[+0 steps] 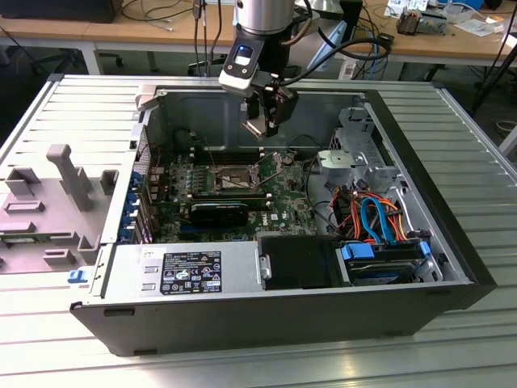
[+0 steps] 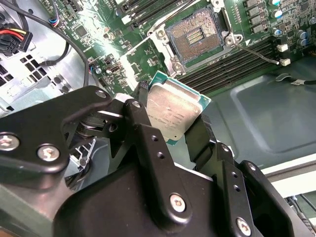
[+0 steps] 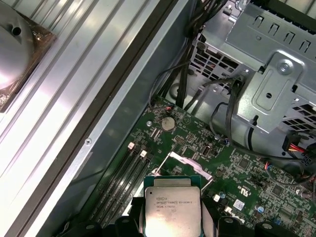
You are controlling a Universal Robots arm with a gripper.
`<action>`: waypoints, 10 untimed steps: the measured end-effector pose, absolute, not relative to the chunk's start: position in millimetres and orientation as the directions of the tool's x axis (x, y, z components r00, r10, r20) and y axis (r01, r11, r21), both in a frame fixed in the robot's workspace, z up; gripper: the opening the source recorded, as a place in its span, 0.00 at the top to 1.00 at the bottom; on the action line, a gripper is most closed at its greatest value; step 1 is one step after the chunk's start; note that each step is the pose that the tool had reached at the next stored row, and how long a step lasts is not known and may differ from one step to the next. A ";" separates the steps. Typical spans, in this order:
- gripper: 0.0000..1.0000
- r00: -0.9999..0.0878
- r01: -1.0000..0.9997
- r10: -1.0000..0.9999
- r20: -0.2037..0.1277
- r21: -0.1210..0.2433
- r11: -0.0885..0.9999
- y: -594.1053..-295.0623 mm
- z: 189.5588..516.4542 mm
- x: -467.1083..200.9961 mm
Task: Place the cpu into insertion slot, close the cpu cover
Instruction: 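Close the cpu cover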
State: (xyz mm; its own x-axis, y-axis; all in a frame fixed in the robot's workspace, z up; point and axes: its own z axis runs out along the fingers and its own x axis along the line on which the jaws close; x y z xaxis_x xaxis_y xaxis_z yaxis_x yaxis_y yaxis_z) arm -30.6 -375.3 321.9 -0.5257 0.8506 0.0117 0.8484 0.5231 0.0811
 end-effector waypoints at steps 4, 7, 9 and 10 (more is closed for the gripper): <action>0.45 -0.521 0.851 0.854 0.012 0.081 0.518 -375.2 321.9 -30.6; 0.45 -0.517 0.853 0.856 0.012 0.081 0.515 -375.3 321.9 -30.6; 0.45 -0.515 0.855 0.857 0.012 0.081 0.512 -375.2 321.9 -30.6; 0.45 -0.514 0.856 0.858 0.012 0.081 0.511 -375.3 321.9 -30.6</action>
